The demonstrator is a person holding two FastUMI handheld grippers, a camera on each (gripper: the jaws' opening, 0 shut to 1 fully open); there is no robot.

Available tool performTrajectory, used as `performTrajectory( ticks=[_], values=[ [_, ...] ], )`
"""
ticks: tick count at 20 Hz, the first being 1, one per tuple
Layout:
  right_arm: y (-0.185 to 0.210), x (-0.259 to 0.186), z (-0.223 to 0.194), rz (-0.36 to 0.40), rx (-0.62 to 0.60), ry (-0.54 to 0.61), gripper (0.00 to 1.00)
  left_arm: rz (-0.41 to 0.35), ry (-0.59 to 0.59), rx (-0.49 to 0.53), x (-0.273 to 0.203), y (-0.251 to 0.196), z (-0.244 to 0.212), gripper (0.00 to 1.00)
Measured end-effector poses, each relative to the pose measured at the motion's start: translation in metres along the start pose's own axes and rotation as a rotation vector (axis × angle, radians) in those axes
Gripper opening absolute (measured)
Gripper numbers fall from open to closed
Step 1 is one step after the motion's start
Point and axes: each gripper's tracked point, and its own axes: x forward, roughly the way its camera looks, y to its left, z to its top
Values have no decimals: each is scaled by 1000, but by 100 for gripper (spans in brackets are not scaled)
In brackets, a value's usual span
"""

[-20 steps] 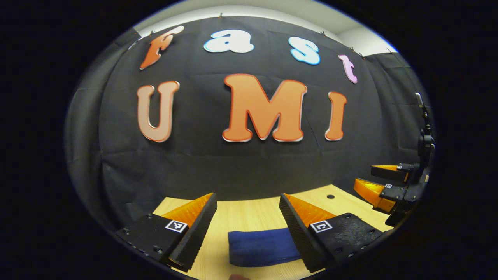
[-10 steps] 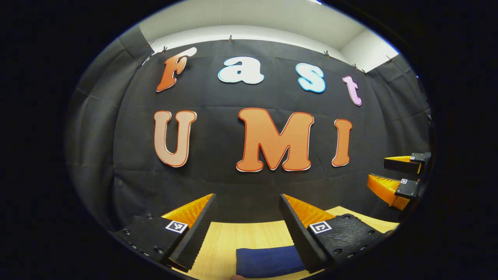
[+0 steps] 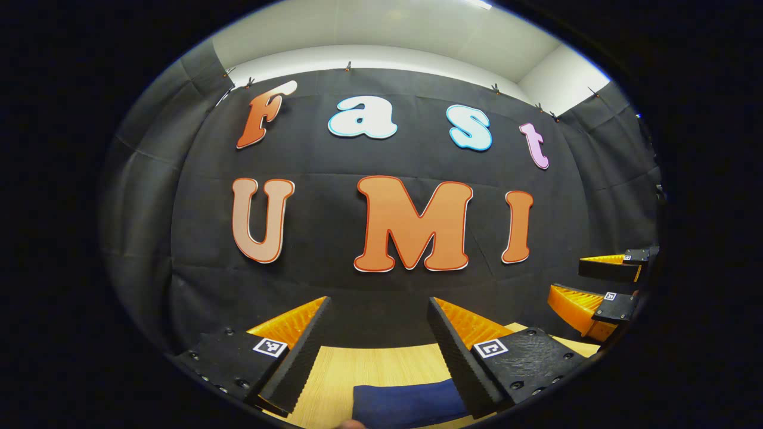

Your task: Grasp the waist and the cuffs of the jeans and fold them to make the two legs overlap; first hold the waist and fold one-third of the jeans toward the cuffs, then hold the cuffs and fold the remaining one-third in the same direction to finish folding.

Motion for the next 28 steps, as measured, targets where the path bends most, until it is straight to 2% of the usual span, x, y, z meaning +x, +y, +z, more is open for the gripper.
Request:
performTrajectory(
  ticks=[3,7,8,9,12,16,17,20,23,24,25,28],
  values=[
    [7,3,-3,19,5,2,96,13,4,54,-3,-1,-1,96],
    [21,9,-7,56,33,16,97,12,-1,48,-3,-5,-3,97],
    [22,10,-7,60,40,16,94,20,-2,54,-7,-3,-3,97],
    [24,11,-6,61,45,16,97,20,-6,62,-10,-3,-3,97],
    [27,11,-9,74,52,23,97,24,-22,64,-10,-1,-1,97],
    [26,12,-7,60,74,10,96,17,-23,50,-8,-2,-5,97],
    [26,12,-7,56,69,9,93,16,-19,42,-7,-2,-7,97],
    [27,12,-7,52,60,9,96,13,-16,28,-4,-2,-8,97],
    [27,10,-9,50,61,16,96,20,-16,26,1,2,-11,97],
    [26,9,-10,47,58,17,93,16,-15,21,2,3,-12,97],
    [26,10,-9,46,56,18,96,14,-13,20,3,4,-13,97],
    [27,11,-13,52,59,32,96,20,-2,28,9,9,-16,97]
  ],
)
